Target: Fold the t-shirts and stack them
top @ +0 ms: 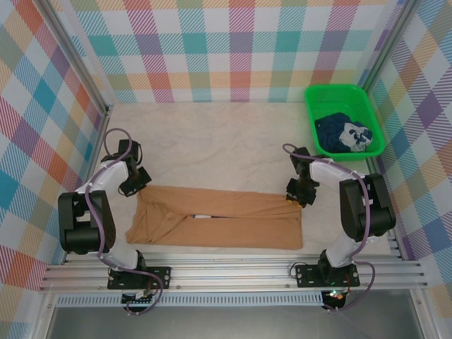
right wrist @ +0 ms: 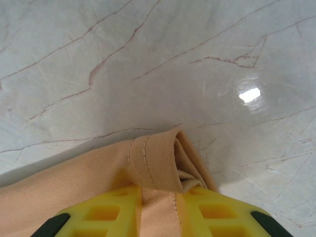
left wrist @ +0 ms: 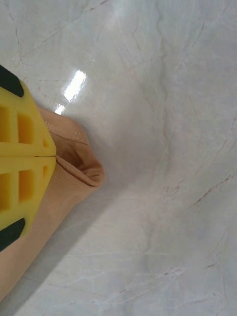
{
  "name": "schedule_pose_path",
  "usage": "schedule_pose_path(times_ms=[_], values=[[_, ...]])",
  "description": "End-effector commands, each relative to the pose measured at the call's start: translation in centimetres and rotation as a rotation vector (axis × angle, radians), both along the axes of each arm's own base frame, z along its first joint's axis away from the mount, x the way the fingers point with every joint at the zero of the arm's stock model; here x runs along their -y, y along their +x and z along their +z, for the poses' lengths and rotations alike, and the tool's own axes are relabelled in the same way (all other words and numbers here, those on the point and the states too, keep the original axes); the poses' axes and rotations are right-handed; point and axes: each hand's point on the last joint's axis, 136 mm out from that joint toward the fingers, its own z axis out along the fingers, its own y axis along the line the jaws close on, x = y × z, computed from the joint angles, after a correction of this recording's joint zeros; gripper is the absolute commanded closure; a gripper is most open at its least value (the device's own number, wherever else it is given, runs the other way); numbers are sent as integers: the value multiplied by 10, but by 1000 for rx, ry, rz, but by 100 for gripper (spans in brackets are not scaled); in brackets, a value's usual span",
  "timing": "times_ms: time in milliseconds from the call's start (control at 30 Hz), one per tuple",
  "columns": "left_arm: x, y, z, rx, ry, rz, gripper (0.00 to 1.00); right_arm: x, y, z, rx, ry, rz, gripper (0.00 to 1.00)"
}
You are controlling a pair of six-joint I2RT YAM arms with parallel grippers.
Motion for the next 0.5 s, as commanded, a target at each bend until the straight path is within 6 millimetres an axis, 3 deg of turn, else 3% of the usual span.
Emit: schedule_pose_path(times_ms=[0,100,233,400,467], values=[[-9,-12,-11,-78,29,2,98,4,-3,-2,-34,-19,5,72],[-6,-15,-22,-116,4,13,93,3,-1,1,-24,-16,19,70],[-6,-19,-17,-128,0,54,77,2,8,18,44,-21,54,65],[-17,-29,24,-70,99,161,57,-5,18,50,158,-37,132,61],[-7,-30,39,-7,83,172,53,-13,18,59,189,-36,166,60]])
